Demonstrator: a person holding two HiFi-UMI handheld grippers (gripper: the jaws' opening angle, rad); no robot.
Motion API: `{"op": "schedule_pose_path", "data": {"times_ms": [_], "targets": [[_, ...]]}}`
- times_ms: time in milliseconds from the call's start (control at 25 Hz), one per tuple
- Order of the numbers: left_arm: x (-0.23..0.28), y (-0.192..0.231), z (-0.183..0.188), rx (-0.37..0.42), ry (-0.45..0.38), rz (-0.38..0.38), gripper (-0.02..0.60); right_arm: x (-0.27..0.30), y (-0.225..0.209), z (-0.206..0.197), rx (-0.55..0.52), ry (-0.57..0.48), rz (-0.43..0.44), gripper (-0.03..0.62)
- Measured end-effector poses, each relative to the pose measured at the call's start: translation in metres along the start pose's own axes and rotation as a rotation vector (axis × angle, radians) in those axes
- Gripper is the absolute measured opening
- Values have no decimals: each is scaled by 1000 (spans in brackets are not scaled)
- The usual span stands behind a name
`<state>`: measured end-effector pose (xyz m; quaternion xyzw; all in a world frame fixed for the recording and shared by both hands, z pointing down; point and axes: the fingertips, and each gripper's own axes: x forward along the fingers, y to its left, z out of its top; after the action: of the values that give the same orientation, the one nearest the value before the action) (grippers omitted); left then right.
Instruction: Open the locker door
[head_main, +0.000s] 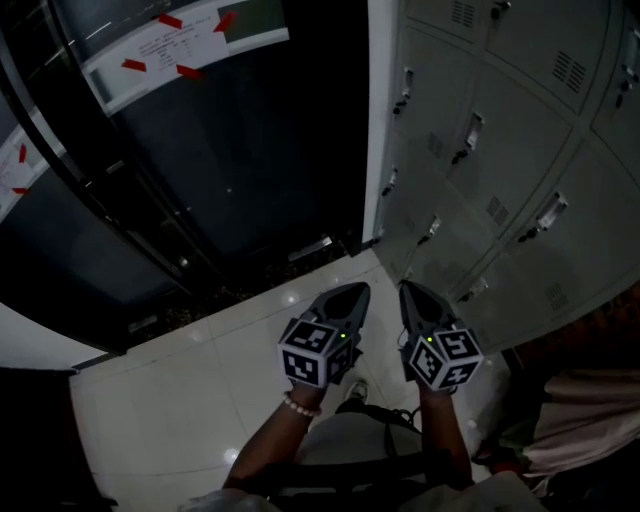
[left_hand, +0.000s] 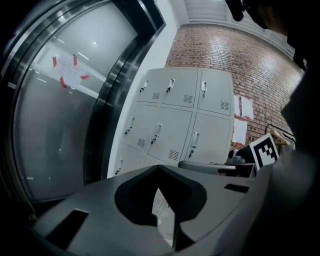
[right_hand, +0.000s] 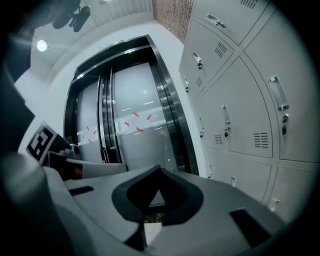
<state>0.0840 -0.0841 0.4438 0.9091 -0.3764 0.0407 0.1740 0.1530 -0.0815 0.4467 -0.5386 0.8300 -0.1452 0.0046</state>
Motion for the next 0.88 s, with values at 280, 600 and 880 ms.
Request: {"op": "schedule_pose_path", "data": {"times_ms": [280,600,880], "targets": [[63,11,6,-7,19,-41,-8,41,-39,10,-11,20,-3,6],[99,45,16,-27,21,-20,-8,87,-62,19,-29,33,13,6],[129,92,38,-27,30,-55,-8,140,-78,33,-25,27,-43,8]]}}
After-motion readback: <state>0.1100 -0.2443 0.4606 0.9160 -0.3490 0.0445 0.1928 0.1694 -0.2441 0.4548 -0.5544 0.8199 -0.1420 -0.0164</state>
